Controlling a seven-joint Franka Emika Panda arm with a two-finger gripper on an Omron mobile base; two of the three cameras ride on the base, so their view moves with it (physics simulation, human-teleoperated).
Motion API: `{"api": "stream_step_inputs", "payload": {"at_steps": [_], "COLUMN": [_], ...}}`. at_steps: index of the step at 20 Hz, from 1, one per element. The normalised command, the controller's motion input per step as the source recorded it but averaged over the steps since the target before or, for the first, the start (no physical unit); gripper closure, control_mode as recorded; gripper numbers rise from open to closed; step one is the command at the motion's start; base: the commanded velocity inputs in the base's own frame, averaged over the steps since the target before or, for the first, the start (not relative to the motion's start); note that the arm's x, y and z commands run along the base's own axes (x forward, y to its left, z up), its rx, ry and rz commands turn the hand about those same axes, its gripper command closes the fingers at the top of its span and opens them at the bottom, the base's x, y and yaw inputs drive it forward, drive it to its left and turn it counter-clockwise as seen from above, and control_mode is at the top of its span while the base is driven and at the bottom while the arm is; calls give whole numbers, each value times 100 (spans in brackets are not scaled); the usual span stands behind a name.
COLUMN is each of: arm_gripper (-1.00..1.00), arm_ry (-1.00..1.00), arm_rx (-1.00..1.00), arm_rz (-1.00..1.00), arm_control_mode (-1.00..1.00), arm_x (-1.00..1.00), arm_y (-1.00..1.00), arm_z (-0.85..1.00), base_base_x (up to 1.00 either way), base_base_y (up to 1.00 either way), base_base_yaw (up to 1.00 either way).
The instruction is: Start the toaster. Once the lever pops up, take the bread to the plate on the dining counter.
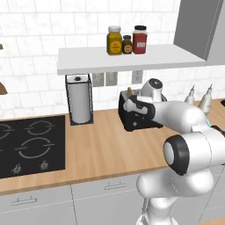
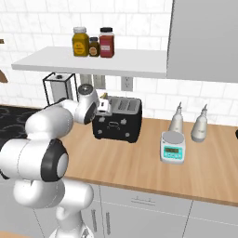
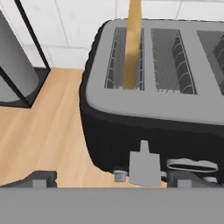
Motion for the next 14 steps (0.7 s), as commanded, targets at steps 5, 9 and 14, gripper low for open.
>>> {"api": "stream_step_inputs", "payload": {"at_steps": [5,9,14], "arm_gripper": [-100,-100,-100], "arm_ry": [2,3,3], "arm_rx": [0,0,0], "arm_rz": [0,0,0], "arm_control_mode": [-100,-100,-100], "arm_x": [0,1,10], "arm_y": [4,3,3], "arm_z": [-25,-21,-8], "base_base_x": [0,0,0], "base_base_y": [0,0,0], "base_base_yaw": [0,0,0]}}
